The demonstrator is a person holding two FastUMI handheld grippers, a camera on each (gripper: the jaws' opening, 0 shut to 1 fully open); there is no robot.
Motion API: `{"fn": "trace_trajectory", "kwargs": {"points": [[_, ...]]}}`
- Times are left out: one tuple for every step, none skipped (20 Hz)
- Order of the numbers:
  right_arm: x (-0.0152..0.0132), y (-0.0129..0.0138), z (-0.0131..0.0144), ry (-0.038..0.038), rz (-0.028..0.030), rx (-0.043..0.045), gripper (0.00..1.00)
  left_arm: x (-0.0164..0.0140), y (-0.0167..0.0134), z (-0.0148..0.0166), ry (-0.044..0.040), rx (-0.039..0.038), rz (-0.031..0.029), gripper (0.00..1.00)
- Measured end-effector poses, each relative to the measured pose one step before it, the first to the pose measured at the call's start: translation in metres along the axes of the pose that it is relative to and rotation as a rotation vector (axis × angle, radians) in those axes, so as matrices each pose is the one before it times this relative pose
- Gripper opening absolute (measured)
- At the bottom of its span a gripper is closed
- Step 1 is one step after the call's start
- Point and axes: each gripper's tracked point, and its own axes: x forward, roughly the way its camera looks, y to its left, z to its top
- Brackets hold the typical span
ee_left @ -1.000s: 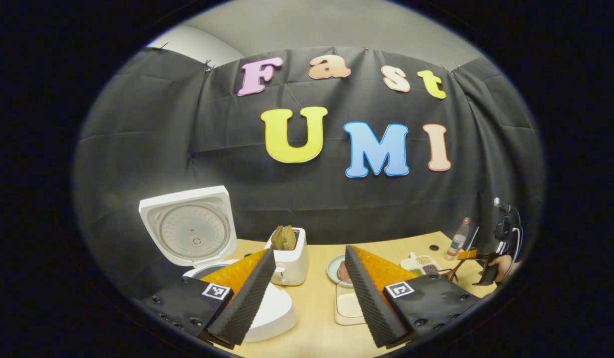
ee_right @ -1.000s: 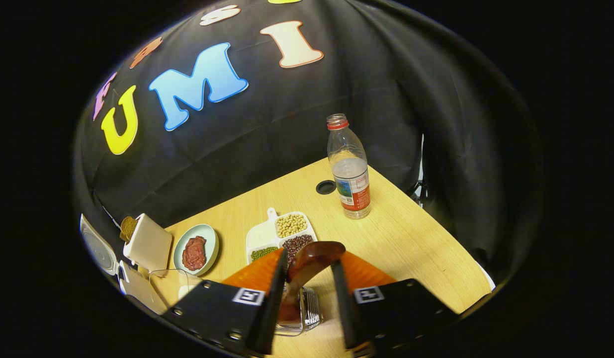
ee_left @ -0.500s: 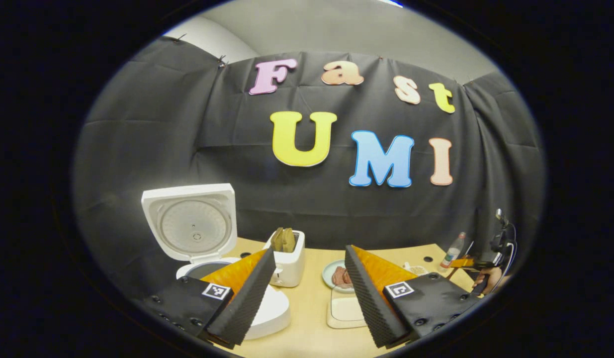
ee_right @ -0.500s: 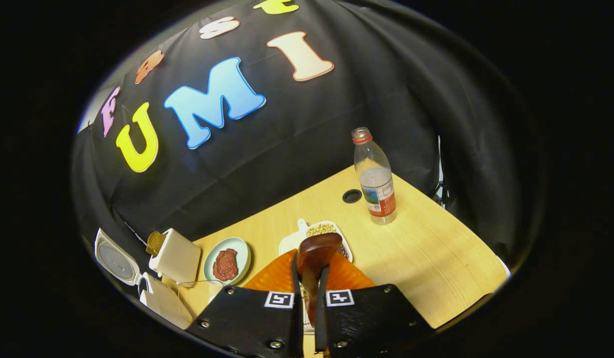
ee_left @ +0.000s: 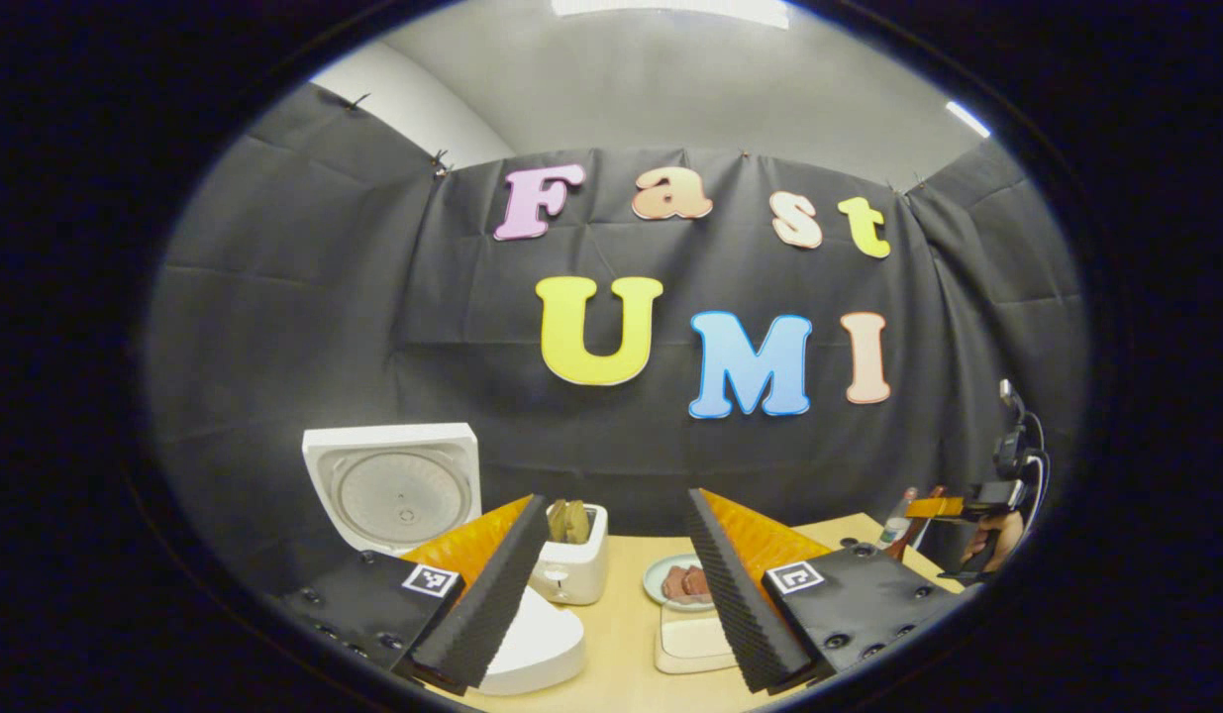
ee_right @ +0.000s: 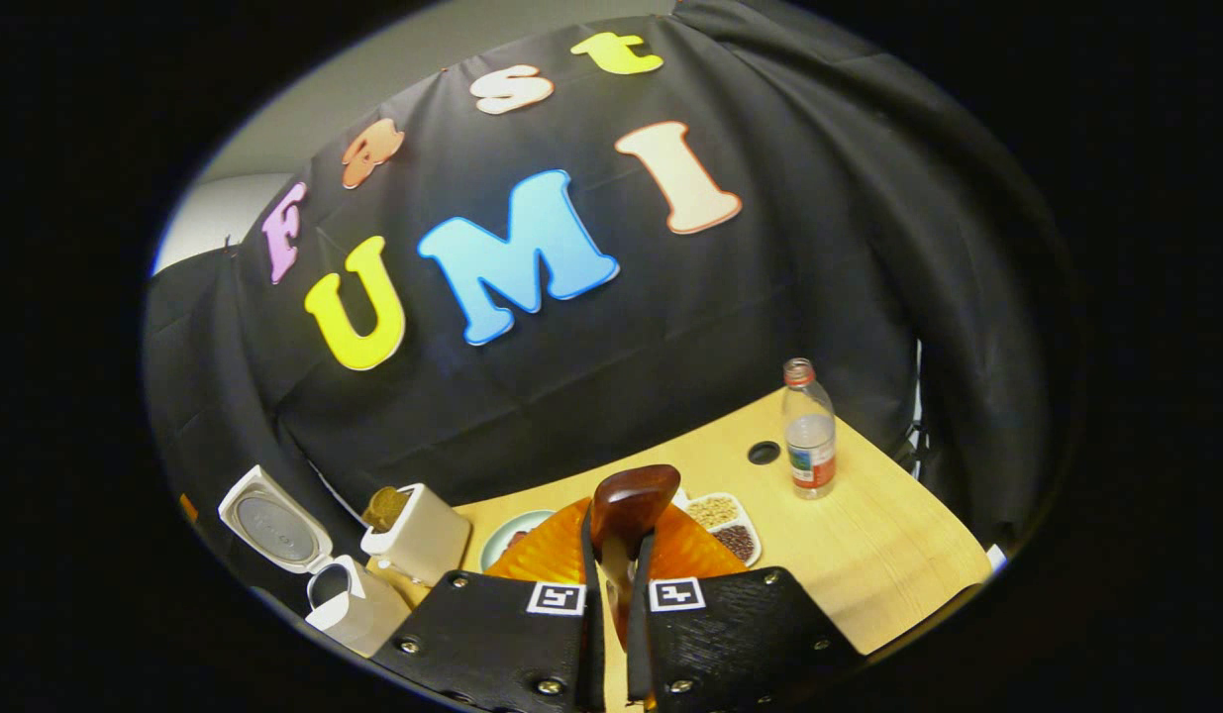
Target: Close the left gripper, press the button to open the rice cooker; take a wooden spoon from the chopstick holder with the right hand, scoop a spoonful of rice and pour it into the rice cooker, then put the wooden spoon back into the chopstick holder.
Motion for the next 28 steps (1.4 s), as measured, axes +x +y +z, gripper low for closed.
{"fn": "trace_trajectory", "kwargs": {"points": [[-0.00085, 0.01656, 0.00248, -0.01445, 0.03037, -0.01881, 0.09, -0.00379, -0.0028, 0.00265, -0.01401, 0.0048, -0.00705, 0.96], [0.00114, 0.01479, 0.00098, -0.00713, 0.02388, -0.02812, 0.09, -0.00337, -0.00244, 0.00409, -0.01087, 0.00232, -0.00902, 0.97], [0.00541, 0.01314, -0.0056, 0.00205, 0.01815, -0.03465, 0.09, -0.0023, 0.00131, 0.00044, -0.0047, 0.00363, -0.00005, 0.99], [0.00456, 0.01409, -0.0036, 0.00556, 0.02277, -0.02589, 0.09, -0.00286, 0.00308, 0.00119, -0.00151, 0.00718, 0.00522, 0.98], [0.00455, 0.01581, -0.00638, 0.00944, 0.02492, -0.01573, 0.09, -0.00344, 0.00305, -0.00014, -0.00059, 0.00894, 0.00505, 0.98], [0.00676, 0.01331, -0.0068, 0.01181, 0.02305, -0.00894, 0.09, -0.00248, 0.00252, 0.00081, 0.00176, 0.00893, 0.0046, 0.97], [0.00851, 0.01111, -0.00733, 0.00787, 0.01732, -0.00889, 0.09, -0.00314, 0.00356, 0.00004, -0.00033, 0.00937, 0.00356, 0.97], [0.00952, 0.00837, -0.00828, 0.00898, 0.01038, -0.01082, 0.09, -0.00297, 0.00363, 0.00249, -0.00286, 0.01082, 0.00499, 0.97], [0.00776, 0.00552, -0.00884, 0.00685, 0.00009, -0.01988, 0.09, -0.00201, 0.00331, 0.00136, -0.00501, 0.01094, 0.00368, 0.98], [0.00803, 0.00428, -0.00825, 0.00846, -0.00638, -0.02413, 0.09, -0.00308, 0.00278, 0.003, -0.00603, 0.01025, 0.00166, 0.98], [0.00661, 0.00392, -0.0086, 0.01167, -0.0087, -0.0239, 0.09, -0.00178, 0.00399, 0.00059, -0.00432, 0.01001, 0.00434, 0.98], [0.00721, 0.00438, -0.00835, 0.00998, -0.00544, -0.02184, 0.09, -0.0016, 0.00386, 0.00101, -0.00154, 0.01005, 0.00363, 0.99], [0.00563, 0.00332, -0.00816, 0.0079, -0.00488, -0.01682, 0.09, -0.00013, 0.00345, -0.00199, 0.00049, 0.00822, 0.0018, 0.99], [0.00599, 0.00239, -0.00737, 0.00834, -0.00999, -0.0149, 0.09, 0.00028, 0.00356, -0.00229, 0.00237, 0.00547, 0.00206, 0.98], [0.00667, 0.00056, -0.00775, 0.00647, -0.01335, -0.02032, 0.09, -0.00032, 0.00354, -0.0038, 0.00608, 0.00489, 0.00179, 0.97], [0.00614, 0.00001, -0.01025, 0.01907, -0.01971, -0.02498, 0.09, 0.0002, 0.00343, -0.0023, 0.00403, 0.00588, 0.00193, 0.97], [0.00651, 0.00154, -0.00702, 0.00968, -0.01376, -0.02291, 0.09, -0.00096, 0.0042, -0.00331, 0.00435, 0.00865, 0.00326, 0.98], [0.0064, 0.00272, -0.0064, 0.00771, -0.00795, -0.01973, 0.09, 0.00141, 0.00452, -0.00281, 0.00597, 0.00801, 0.00229, 0.96], [0.00569, 0.00322, -0.00634, 0.00101, -0.01257, -0.02074, 0.09, -0.0004, 0.00356, -0.00429, 0.00655, 0.00458, 0.00001, 0.98], [0.0056, 0.00208, -0.00499, 0.0027, -0.01214, -0.02181, 0.09, 0.00051, 0.00412, -0.00286, 0.00831, -0.00033, -0.00017, 0.95], [0.00509, 0.00232, -0.00492, -0.00248, -0.01392, -0.02889, 0.09, 0.00268, 0.00296, -0.00289, 0.00846, -0.00259, -0.00058, 0.96], [0.00405, 0.00218, -0.00574, 0.00393, -0.01454, -0.02638, 0.09, 0.00056, 0.00453, -0.00253, 0.00692, -0.00115, 0.00071, 0.96], [0.00352, 0.00309, -0.00827, 0.0046, -0.01339, -0.01864, 0.09, 0.00017, 0.00527, -0.00379, 0.00793, 0.00106, 0.00468, 0.97], [0.00248, 0.00526, -0.00801, 0.00701, -0.00007, -0.01145, 0.1, 0.00033, 0.00547, -0.00247, 0.00739, 0.00219, 0.00858, 0.95], [0.00163, 0.00596, -0.00202, -0.00173, 0.00453, 0.00335, 0.14, 0.00043, 0.00338, -0.00203, 0.00622, -0.00024, 0.00505, 0.95], [0.00129, 0.00877, -0.00038, 0.00563, 0.01869, 0.01673, 0.09, -0.00001, 0.00288, -0.00291, 0.00782, -0.00129, 0.00261, 0.96], [0.00164, 0.01041, -0.00525, 0.01597, 0.03056, 0.03458, 0.09, -0.00034, 0.00268, -0.00326, 0.00489, -0.00141, 0.0023, 0.97], [0.00003, 0.00912, -0.00404, 0.01819, 0.03042, 0.04776, 0.1, 0.001, 0.00177, -0.00233, 0.00419, -0.00182, 0.00135, 0.96]]}}
